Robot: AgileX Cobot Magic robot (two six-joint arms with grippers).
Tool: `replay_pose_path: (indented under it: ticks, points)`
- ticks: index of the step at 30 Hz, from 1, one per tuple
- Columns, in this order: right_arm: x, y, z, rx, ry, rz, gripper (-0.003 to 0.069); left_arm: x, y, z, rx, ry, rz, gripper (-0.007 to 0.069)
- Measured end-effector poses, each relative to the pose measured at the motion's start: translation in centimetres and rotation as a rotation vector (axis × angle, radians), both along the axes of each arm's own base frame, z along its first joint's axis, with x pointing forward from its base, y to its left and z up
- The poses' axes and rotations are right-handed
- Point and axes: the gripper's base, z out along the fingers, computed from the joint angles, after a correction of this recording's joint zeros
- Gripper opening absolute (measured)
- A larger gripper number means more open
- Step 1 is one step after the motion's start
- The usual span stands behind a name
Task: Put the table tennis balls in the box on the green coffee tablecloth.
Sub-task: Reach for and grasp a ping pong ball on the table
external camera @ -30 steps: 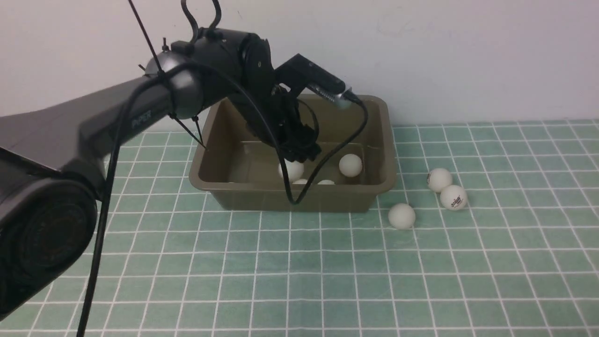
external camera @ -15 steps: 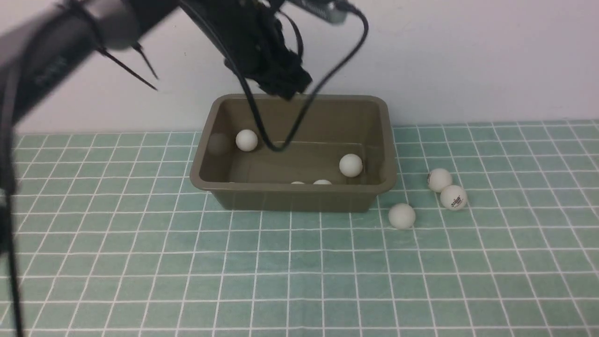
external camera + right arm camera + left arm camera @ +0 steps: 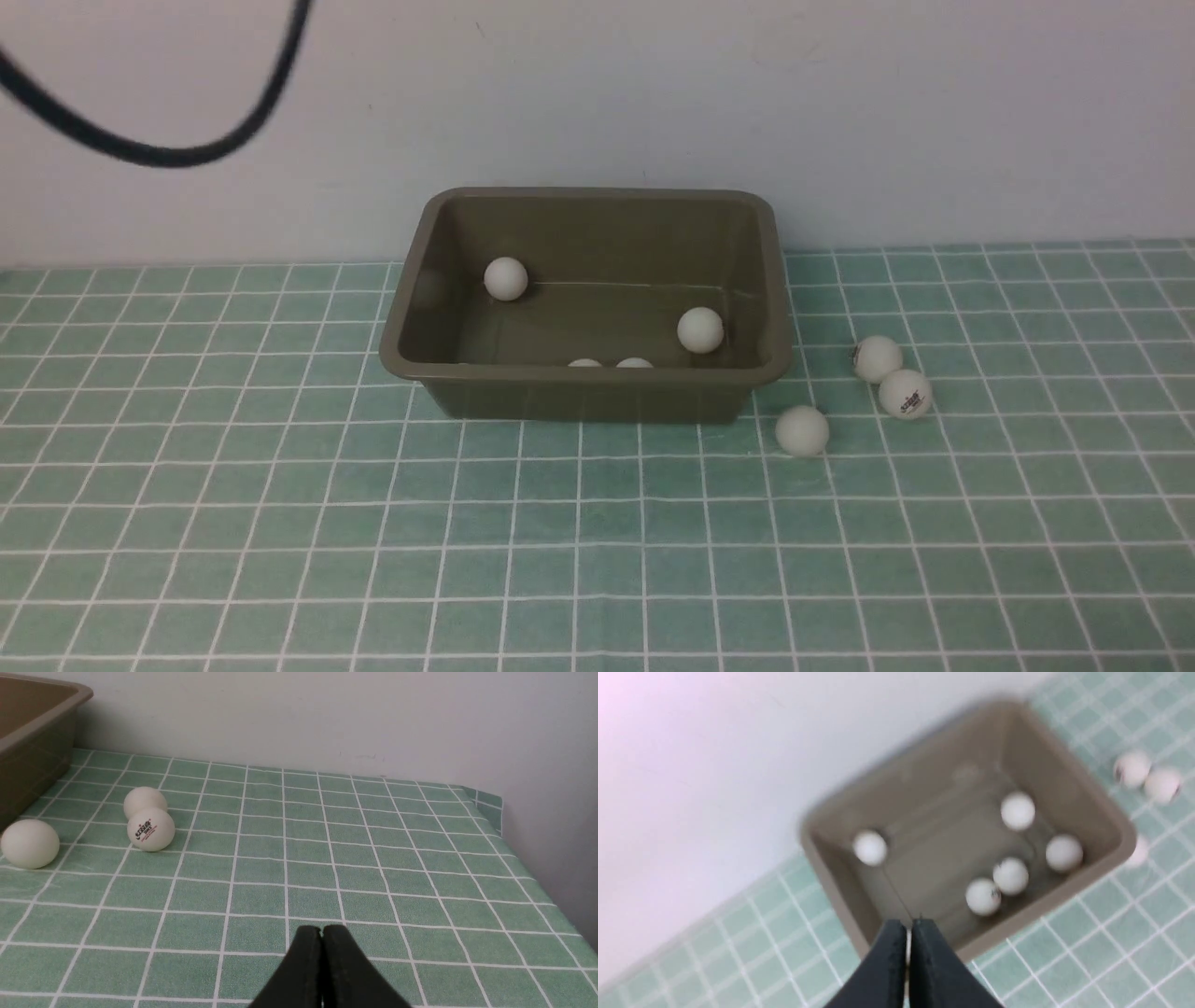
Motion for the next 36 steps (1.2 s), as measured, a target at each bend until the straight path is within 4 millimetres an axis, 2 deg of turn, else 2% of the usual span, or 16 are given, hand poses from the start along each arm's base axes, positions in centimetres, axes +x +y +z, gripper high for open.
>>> replay_pose_path:
  ticks: [1, 2, 5, 6, 8, 12, 13, 14, 15, 17, 19, 25, 28, 36]
  points:
    - [0.0, 0.0, 0.0, 0.0, 0.0, 0.0, -0.0018, -2.3, 0.9, 2.0, -0.011, -0.065, 0.001, -0.0004]
    - [0.0, 0.0, 0.0, 0.0, 0.0, 0.0, -0.0018, -3.6, 1.4, 3.0, -0.014, -0.1, 0.002, -0.0004]
    - [0.0, 0.0, 0.0, 0.0, 0.0, 0.0, -0.0018, -5.4, 1.9, 3.7, -0.014, -0.13, 0.001, -0.0004]
    - [0.0, 0.0, 0.0, 0.0, 0.0, 0.0, -0.0018, -5.8, 2.1, 3.7, -0.011, -0.132, 0.001, -0.0004]
    - [0.0, 0.0, 0.0, 0.0, 0.0, 0.0, -0.0018, -7.8, 2.6, 3.8, -0.014, -0.162, 0.008, -0.0004]
    - [0.0, 0.1, 0.0, 0.039, -0.01, 0.001, -0.0018, -10.4, 3.3, 1.8, -0.036, -0.225, 0.033, -0.0004]
    - [0.0, 0.1, 0.1, 0.049, -0.014, 0.001, -0.0018, -10.7, 3.4, 2.1, -0.042, -0.244, 0.035, -0.0004]
    - [0.1, 0.2, 0.2, 0.112, -0.044, 0.004, -0.0018, -12.2, 3.8, 0.0, -0.058, -0.281, 0.052, -0.0004]
    - [0.1, 0.2, 0.2, 0.12, -0.043, 0.004, -0.0018, -12.7, 4.0, 0.0, -0.062, -0.295, 0.053, -0.0004]
    - [0.2, 0.4, 0.7, 0.233, -0.11, 0.008, -0.0018, -13.7, 4.3, -1.9, -0.073, -0.326, 0.067, -0.0004]
    - [0.2, 0.5, 1.4, 0.341, -0.203, 0.015, -0.0018, -15.5, 4.8, -4.5, -0.092, -0.38, 0.088, -0.0004]
    - [0.1, 0.1, 3.2, 0.582, -0.429, 0.008, -0.0018, -17.9, 5.7, -11.1, -0.144, -0.436, 0.141, -0.0004]
    - [-0.1, -0.2, 3.7, 0.687, -0.51, -0.006, -0.0018, -18.9, 6.0, -13.6, -0.184, -0.465, 0.17, -0.0004]
    - [-0.8, -1.4, 5.1, 0.849, -0.739, -0.062, -0.0018, -20.3, 6.4, -16.9, -0.209, -0.454, 0.192, -0.0004]
